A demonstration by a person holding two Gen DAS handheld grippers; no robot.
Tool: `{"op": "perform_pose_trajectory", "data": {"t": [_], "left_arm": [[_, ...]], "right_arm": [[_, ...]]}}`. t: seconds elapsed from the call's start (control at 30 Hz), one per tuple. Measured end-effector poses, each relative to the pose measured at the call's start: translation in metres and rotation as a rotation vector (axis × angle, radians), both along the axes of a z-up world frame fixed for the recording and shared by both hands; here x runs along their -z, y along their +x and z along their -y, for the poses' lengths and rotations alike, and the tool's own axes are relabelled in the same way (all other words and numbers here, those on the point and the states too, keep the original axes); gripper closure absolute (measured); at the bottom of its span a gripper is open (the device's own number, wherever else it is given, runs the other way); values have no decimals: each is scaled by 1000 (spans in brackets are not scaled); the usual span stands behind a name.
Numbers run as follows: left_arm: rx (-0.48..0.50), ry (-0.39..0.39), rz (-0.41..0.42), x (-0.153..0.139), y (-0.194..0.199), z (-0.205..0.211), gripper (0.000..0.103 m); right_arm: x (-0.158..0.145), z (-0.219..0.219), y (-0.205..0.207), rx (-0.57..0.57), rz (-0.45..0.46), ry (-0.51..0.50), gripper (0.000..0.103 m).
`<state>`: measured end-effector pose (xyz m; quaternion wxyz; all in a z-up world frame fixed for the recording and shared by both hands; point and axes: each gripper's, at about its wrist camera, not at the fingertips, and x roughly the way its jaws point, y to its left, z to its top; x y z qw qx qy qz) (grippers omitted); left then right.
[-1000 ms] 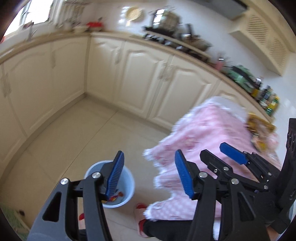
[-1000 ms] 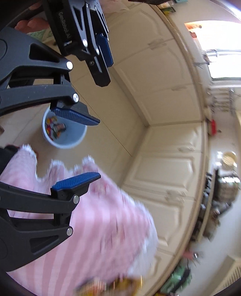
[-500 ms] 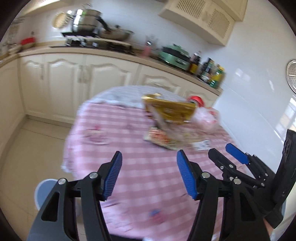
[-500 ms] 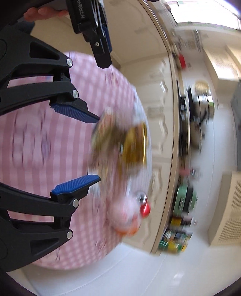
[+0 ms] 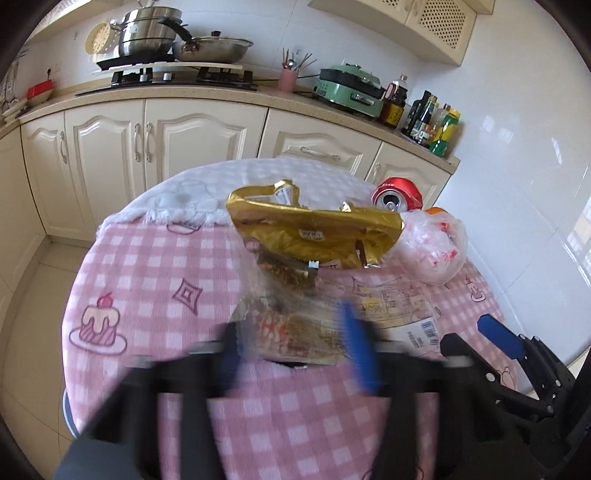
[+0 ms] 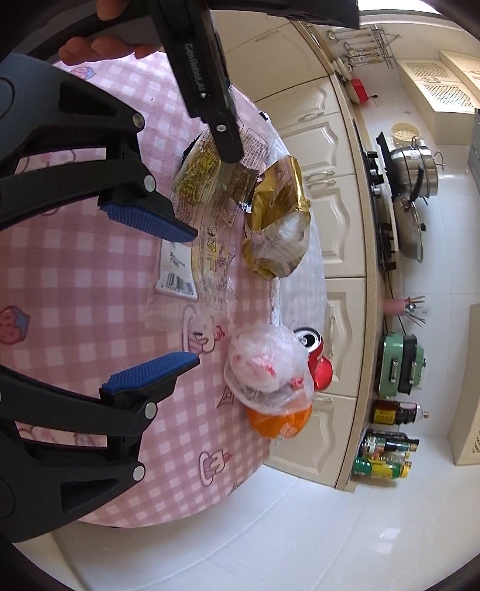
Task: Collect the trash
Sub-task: 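Grasp the clear printed wrapper with the left tool while the right tool grasps the red-checkered wrapper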
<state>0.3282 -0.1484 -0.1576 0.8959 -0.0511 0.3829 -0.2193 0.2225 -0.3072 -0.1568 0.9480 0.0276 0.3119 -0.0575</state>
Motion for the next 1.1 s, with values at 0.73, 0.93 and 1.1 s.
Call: {"op": "perform_pose_trajectory", "data": {"t": [0.73,0.93,1.1], "left_arm": [[-412,-86,342,-72,-99,-182,102],[-435,-111,293,-59,-96,-210,102],[-415,-133,269,-50,-91,-214,102]], "right_arm": [[6,-92,59,-238,-107,9,40],[20,-107,87,-266,-183,-35,40],[24,-103,86,-269,-191,-27,62]]}}
